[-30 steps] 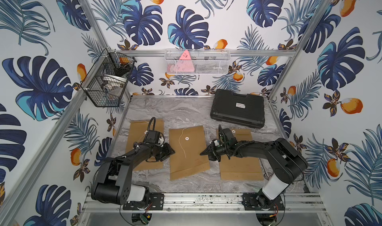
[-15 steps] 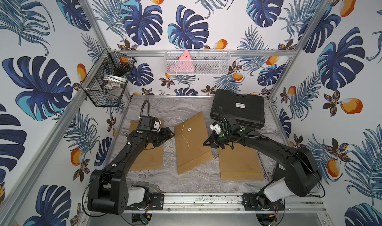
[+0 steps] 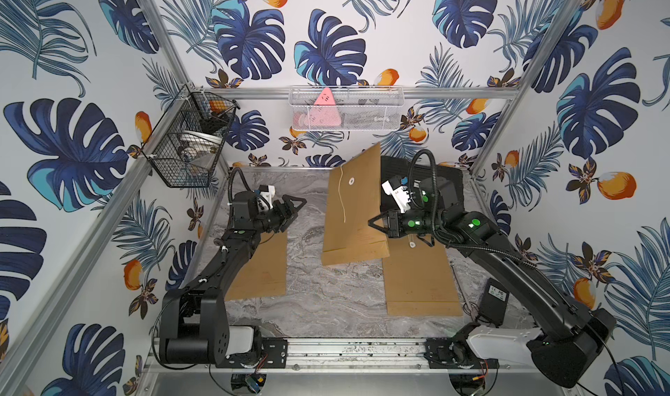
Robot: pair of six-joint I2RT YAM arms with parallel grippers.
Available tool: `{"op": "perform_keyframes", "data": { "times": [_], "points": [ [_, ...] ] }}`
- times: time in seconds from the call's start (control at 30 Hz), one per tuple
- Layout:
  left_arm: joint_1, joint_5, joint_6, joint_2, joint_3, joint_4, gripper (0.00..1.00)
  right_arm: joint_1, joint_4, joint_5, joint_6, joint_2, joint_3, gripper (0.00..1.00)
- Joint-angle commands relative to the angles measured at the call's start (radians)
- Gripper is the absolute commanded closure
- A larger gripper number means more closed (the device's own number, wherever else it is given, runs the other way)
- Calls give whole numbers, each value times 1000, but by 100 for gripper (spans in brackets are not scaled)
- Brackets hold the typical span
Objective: Close the mouth of the file bag
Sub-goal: Pick up the file bag from the file bag.
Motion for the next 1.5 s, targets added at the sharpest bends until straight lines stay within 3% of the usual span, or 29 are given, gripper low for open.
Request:
{"op": "perform_keyframes", "data": {
  "times": [0.0, 0.1, 0.23, 0.37, 0.43, 0.83, 1.2, 1.27, 1.3, 1.4, 1.47],
  "points": [
    [-54, 113, -142, 26, 46, 318, 14, -2, 113, -62, -96, -23, 18, 100],
    [-93, 143, -214, 56, 67, 455, 15, -1, 166, -118, -102, -27, 16, 100],
    [-91, 175, -455, 129, 59, 827, 23, -6, 231, -163, -77, -32, 5, 100],
    [-69, 156, -743, 252, 94, 1228, 45, -39, 304, -227, -24, -42, -24, 100],
    [-51, 180, -804, 289, 136, 1273, 55, -64, 336, -261, 4, -47, -40, 100],
    [-67, 232, -668, 242, 193, 1117, 59, -100, 397, -283, 52, -34, -79, 100],
    [-38, 237, -601, 187, 201, 1033, 86, -125, 432, -245, 108, -73, -148, 100],
    [-38, 236, -579, 185, 212, 1007, 95, -125, 442, -228, 136, -79, -164, 100],
    [-38, 236, -554, 176, 220, 974, 100, -125, 432, -209, 145, -78, -166, 97],
    [-38, 243, -408, 139, 245, 808, 100, -124, 363, -92, 144, -81, -162, 72],
    [-38, 236, -279, 104, 259, 660, 100, -125, 276, 39, 117, -81, -139, 64]
  ]
}}
